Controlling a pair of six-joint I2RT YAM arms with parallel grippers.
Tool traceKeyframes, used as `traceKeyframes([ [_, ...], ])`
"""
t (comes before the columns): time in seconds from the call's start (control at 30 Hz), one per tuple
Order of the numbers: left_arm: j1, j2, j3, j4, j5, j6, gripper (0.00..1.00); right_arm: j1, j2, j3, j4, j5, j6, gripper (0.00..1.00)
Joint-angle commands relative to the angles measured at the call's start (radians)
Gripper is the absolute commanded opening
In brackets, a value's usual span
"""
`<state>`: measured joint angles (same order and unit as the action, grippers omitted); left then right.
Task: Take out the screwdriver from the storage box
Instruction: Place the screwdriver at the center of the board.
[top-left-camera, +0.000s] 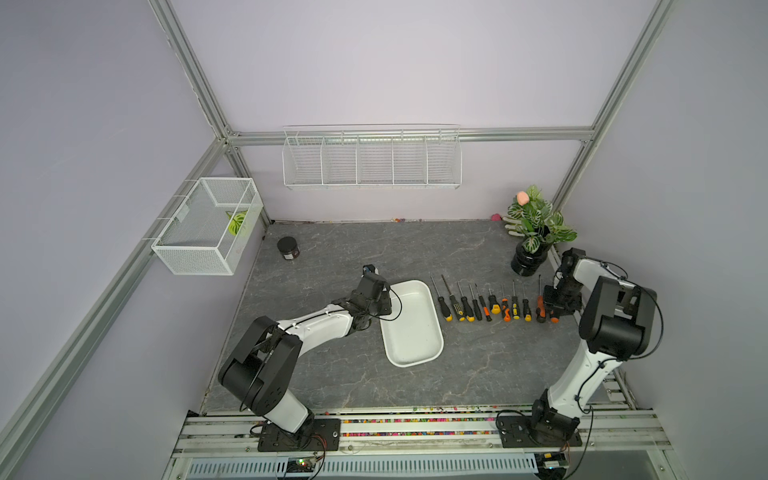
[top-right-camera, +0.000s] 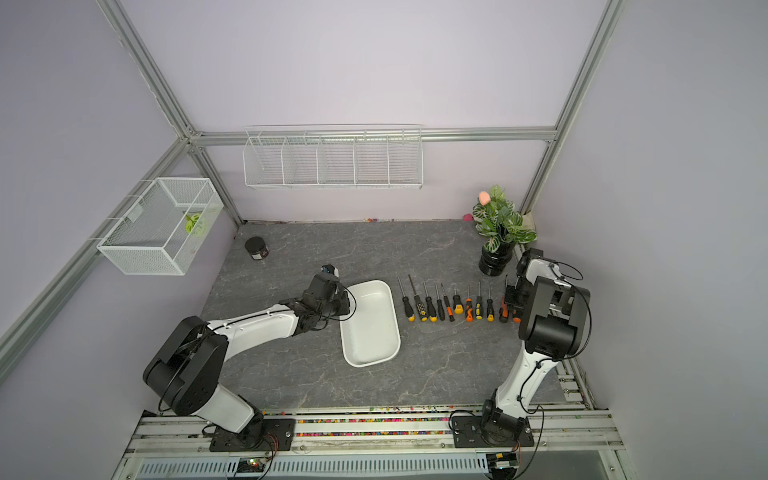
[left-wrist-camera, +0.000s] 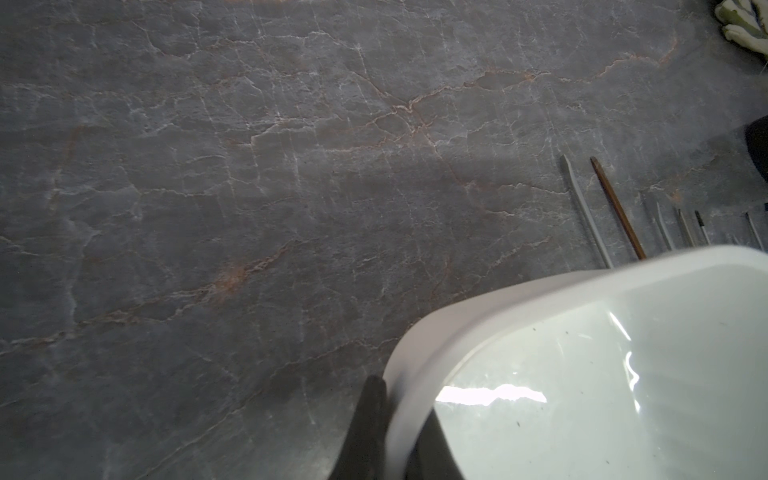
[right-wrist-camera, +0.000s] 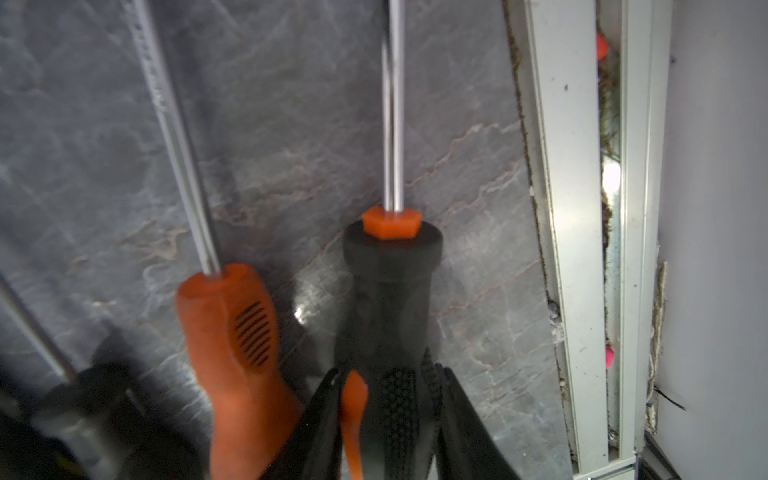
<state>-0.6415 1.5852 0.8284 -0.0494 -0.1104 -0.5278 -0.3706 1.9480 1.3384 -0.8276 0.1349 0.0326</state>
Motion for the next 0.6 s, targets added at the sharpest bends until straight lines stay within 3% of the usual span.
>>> traceKeyframes([
  [0.0,0.006,0.018,0.011,0.02,-0.008,0.018,0.0,0.002,0.009,0.018,-0.018,0.009,0.003,0.38],
  [0.4,0.006,0.017,0.012,0.02,-0.008,0.018,0.0,0.002,-0.007,0.014,-0.016,0.016,0.01,0.51],
  [0.57,0.006,0.017,0.012,0.022,-0.006,0.018,0.0,0.002,-0.028,0.013,-0.018,0.024,0.019,0.52],
])
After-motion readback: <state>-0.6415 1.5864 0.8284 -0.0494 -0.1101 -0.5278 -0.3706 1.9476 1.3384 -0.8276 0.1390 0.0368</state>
